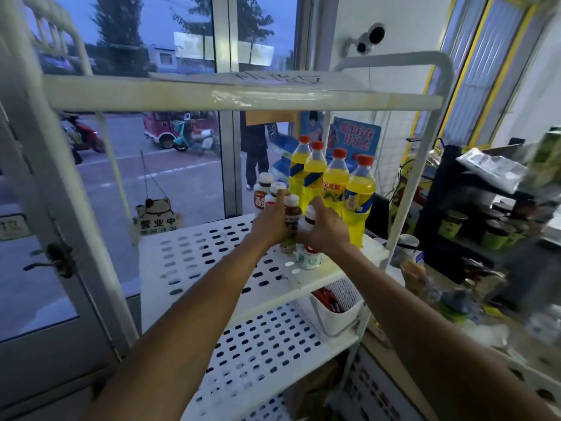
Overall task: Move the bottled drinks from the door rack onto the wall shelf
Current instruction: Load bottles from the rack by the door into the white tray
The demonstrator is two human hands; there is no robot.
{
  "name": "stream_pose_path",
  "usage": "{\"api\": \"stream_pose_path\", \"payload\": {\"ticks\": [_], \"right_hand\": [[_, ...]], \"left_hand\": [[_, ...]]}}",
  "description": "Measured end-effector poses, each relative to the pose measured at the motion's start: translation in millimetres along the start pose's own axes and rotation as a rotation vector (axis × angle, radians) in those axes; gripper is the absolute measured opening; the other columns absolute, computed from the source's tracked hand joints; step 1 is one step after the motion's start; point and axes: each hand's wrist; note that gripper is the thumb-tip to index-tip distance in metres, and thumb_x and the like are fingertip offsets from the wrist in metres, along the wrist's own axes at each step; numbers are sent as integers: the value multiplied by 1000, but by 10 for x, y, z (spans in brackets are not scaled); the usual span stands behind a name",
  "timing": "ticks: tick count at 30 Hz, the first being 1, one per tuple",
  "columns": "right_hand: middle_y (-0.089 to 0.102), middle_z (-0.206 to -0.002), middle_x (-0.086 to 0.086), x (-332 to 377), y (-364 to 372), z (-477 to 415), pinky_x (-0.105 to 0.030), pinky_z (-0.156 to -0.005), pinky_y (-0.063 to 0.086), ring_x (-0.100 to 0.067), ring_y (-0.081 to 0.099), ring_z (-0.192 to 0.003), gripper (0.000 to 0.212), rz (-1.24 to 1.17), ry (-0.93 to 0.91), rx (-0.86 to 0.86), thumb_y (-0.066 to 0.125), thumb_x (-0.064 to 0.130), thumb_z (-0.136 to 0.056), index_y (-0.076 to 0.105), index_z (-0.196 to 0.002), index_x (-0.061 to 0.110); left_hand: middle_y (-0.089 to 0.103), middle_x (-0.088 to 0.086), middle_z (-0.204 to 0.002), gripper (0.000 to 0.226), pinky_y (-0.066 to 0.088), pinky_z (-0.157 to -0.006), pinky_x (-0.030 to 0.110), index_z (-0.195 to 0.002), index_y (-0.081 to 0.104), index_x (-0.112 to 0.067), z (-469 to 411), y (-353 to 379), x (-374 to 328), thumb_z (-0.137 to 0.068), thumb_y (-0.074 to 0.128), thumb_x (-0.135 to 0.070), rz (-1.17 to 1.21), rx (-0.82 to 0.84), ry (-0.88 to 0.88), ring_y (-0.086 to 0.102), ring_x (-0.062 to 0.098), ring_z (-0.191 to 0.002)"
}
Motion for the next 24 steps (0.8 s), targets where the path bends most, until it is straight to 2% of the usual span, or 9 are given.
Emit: {"api": "stream_pose_path", "payload": {"ticks": [4, 6, 10, 15, 17, 20, 24], "right_hand": [[58, -104, -14, 33, -69, 144, -31, -63, 30, -32, 57, -92, 71, 46, 10, 6, 80, 40, -70, 41, -123, 12], [57, -101, -10, 60, -96, 205, -31, -63, 32, -28, 54, -87, 67, 45, 32, 2, 79, 41, -69, 42, -119, 15], [58, -93, -8, 76, -98, 283, -32, -58, 34, -31, 56, -82, 60, 35, 58, -26, 77, 45, -66, 37, -104, 22], [57, -91, -8, 105, -95, 316, -31, -56, 31, -32, 56, -81, 56, 22, 70, -11, 75, 41, -67, 34, -101, 23], [58, -94, -9, 142, -87, 315, -32, -59, 36, -33, 59, -85, 58, 18, 90, -23, 72, 39, -67, 34, -108, 22], [56, -109, -13, 194, -50, 390, -34, -67, 38, -35, 59, -93, 73, 15, 124, -53, 73, 35, -71, 29, -128, 18], [53, -111, -15, 195, -10, 575, -35, -65, 37, -40, 59, -93, 79, 2, 92, -120, 76, 30, -73, 27, -133, 15]], "left_hand": [[46, 19, -136, 98, 46, -84, 42, -149, 3, -22, -3, 112, 12, -81, 72, -29, -8, -17, 4, 55, 37, -114], [46, 21, -134, 95, 49, -83, 40, -150, 3, -23, -17, 142, 24, -83, 70, -26, 29, -25, 4, 57, 38, -110], [41, 23, -133, 92, 50, -88, 45, -153, 1, -23, 14, 172, 36, -87, 63, -30, 52, -38, -6, 56, 39, -110], [38, 26, -137, 84, 51, -81, 47, -153, 4, -22, 168, 193, 42, -91, 59, -30, 103, -108, 51, 58, 40, -105], [43, 22, -135, 83, 52, -80, 48, -150, 9, -24, 238, 182, 59, -87, 63, -29, 130, -124, 78, 58, 39, -106], [47, 20, -131, 76, 52, -80, 50, -145, 21, -23, 341, 132, 52, -83, 66, -27, 160, -126, 61, 59, 39, -105], [47, 17, -131, 72, 52, -77, 47, -142, 27, -24, 503, 56, -21, -83, 68, -31, 168, -133, 50, 59, 37, -103]]}}
Point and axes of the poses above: each hand's wrist, its own z-axis away from the middle knuckle, its own y-axis out of the palm, x = y × z
